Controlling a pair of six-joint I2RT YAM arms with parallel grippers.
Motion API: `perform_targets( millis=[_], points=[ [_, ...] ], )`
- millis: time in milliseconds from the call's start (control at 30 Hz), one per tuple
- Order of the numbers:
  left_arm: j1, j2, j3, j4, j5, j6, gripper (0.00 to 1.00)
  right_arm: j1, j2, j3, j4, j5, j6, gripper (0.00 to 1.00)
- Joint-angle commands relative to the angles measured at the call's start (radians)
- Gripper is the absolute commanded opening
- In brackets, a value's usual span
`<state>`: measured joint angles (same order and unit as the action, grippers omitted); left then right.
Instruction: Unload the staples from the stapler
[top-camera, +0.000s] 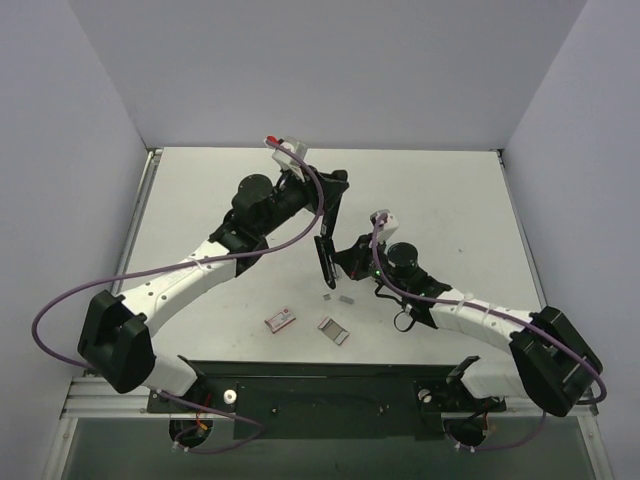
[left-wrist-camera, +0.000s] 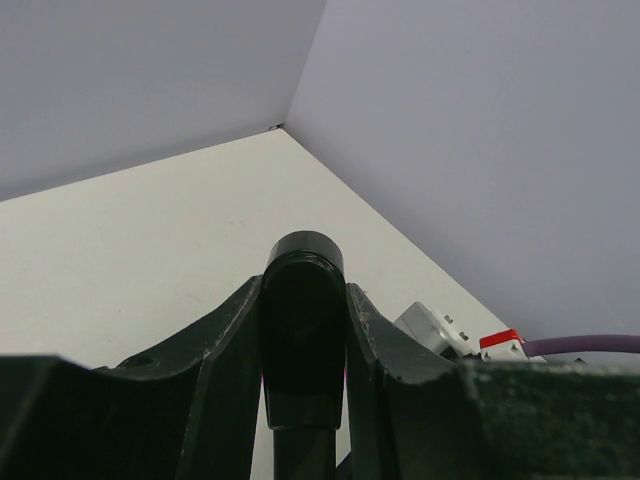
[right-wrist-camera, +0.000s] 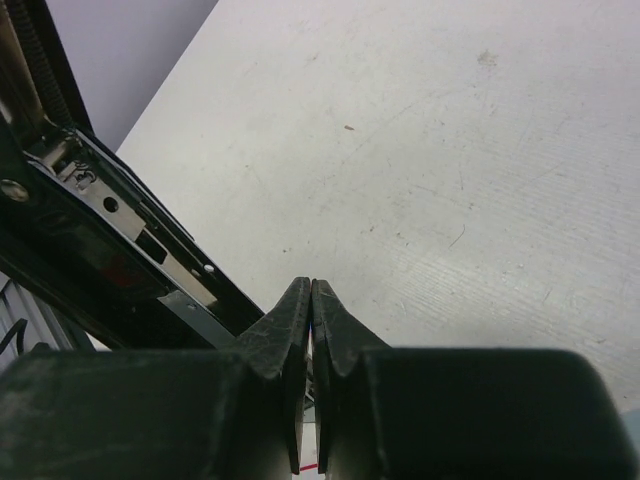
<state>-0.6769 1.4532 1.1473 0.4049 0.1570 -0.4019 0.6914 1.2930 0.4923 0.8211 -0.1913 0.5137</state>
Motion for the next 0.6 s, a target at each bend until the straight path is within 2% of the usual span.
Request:
perform_targets(
  millis=[0,567],
  points=[
    [0.0,-0.097,-0.011,0.068,0.007,-0.057,0.0,0.003,-0.089,-0.008,-0.037,0.015,-0.024,0.0],
    [0.002,-0.269,-0.098,-0.031,0.072,-0.121,0.0,0.031,-0.428,0.014,-0.374,0.147,-0.149,0.0]
  ],
)
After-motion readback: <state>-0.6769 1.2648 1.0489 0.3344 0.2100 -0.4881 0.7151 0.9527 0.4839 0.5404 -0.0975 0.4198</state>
